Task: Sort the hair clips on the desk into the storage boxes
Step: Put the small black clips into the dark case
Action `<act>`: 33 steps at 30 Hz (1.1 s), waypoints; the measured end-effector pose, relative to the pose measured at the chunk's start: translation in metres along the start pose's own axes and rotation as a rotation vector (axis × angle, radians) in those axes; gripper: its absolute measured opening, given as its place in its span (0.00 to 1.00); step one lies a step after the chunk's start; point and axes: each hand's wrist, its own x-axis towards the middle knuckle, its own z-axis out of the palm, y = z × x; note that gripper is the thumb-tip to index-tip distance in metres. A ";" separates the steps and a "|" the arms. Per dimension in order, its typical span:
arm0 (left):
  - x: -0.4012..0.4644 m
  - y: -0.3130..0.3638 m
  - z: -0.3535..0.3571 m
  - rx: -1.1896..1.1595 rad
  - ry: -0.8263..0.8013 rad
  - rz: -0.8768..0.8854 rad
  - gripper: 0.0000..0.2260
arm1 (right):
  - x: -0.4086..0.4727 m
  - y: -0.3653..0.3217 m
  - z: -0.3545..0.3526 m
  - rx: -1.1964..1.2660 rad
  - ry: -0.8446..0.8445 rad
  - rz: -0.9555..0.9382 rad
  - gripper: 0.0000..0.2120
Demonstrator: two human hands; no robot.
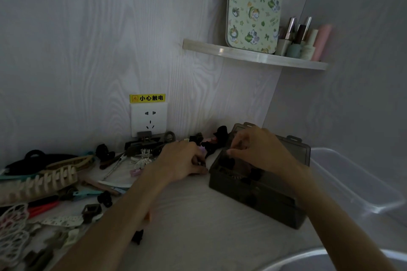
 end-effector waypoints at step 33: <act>-0.008 -0.023 -0.030 -0.023 -0.148 -0.168 0.11 | 0.022 -0.049 0.039 -0.054 -0.236 -0.228 0.12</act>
